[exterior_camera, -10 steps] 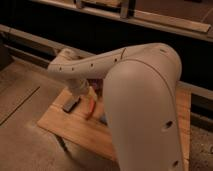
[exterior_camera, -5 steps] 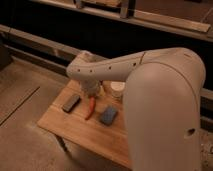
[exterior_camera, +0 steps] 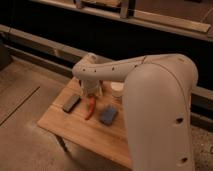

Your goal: Place the pepper in the ceramic cup

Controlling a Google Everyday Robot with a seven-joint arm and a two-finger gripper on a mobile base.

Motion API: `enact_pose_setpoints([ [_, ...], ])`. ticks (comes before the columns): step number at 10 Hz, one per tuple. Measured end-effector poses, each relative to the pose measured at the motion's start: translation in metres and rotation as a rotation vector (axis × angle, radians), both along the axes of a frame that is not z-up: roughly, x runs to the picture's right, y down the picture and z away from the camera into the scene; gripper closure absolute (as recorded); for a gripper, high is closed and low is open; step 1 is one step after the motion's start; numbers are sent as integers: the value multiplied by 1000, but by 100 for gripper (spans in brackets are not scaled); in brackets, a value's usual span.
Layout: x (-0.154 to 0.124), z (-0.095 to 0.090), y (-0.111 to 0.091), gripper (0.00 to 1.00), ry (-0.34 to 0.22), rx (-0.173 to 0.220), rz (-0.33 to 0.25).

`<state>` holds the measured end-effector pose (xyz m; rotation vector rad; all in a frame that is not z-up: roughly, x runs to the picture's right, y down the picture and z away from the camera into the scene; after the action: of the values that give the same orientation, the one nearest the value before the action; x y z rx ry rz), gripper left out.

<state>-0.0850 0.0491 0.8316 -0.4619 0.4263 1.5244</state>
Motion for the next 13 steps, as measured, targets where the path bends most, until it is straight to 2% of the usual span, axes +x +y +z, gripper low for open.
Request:
enact_pose_setpoints([
  [3, -11, 16, 7, 35, -38, -36, -3],
  [10, 8, 36, 21, 37, 3, -107, 19],
  [11, 6, 39, 25, 44, -1, -118, 16],
  [12, 3, 41, 28, 56, -8, -127, 6],
  [13, 2, 41, 29, 64, -10, -132, 0],
])
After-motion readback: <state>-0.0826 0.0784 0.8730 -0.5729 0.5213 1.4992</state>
